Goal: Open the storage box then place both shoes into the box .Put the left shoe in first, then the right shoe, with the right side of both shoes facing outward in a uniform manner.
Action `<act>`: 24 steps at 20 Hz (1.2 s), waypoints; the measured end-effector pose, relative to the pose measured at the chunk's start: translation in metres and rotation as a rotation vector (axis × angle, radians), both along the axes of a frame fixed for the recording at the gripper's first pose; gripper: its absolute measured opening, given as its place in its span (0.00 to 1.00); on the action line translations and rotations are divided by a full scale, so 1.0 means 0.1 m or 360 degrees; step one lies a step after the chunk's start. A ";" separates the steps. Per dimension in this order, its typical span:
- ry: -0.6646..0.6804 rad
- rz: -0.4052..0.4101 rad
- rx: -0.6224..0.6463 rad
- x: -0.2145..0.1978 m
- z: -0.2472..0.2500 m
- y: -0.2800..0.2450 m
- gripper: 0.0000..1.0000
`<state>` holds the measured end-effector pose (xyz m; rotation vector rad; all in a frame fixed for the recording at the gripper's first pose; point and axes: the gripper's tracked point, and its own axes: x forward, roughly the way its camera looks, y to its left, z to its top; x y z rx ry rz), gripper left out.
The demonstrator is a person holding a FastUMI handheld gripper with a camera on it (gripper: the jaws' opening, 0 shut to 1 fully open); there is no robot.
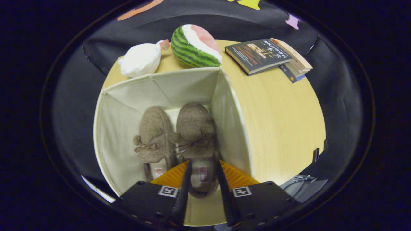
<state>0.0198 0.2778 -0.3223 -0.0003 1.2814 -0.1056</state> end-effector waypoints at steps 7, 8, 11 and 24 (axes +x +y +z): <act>-0.0280 0.0050 0.0245 -0.28 0.91 -0.16 0.88; -0.0336 0.0035 0.0265 -0.32 1.05 -0.27 0.91; -0.0542 0.0005 0.0302 -0.41 1.53 -0.69 0.97; -0.1735 -0.0006 0.0089 -0.87 3.76 -3.02 0.96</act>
